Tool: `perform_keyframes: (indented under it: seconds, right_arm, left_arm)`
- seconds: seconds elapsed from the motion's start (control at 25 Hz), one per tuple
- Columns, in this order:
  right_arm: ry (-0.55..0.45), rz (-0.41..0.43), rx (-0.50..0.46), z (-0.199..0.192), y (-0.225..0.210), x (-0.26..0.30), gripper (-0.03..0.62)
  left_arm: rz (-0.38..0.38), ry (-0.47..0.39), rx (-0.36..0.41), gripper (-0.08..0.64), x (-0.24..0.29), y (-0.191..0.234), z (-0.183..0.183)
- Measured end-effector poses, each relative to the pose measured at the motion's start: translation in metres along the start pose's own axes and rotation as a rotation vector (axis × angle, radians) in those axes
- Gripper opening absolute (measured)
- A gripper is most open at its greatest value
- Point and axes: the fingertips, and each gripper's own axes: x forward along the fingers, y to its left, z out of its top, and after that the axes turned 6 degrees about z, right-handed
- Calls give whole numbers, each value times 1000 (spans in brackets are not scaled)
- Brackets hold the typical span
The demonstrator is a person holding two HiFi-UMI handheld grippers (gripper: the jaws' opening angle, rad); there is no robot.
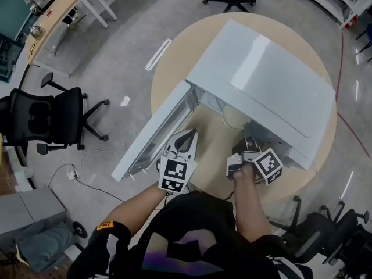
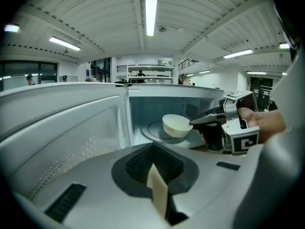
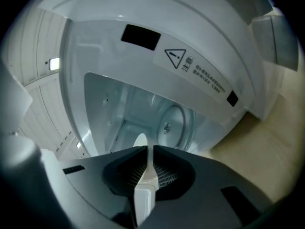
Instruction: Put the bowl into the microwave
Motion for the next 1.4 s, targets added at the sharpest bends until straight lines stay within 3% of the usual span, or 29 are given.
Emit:
perform_keyframes:
  seconds: [0.64,1.4]
  right_arm:
    - [-128,-10,70,13,-10,25,51]
    - [-209,-57,99,35,-38,47,51]
  left_arm:
    - [-67,-27,107,46,48,-12,32]
    - [-78,-34,120,46,128,-24,49]
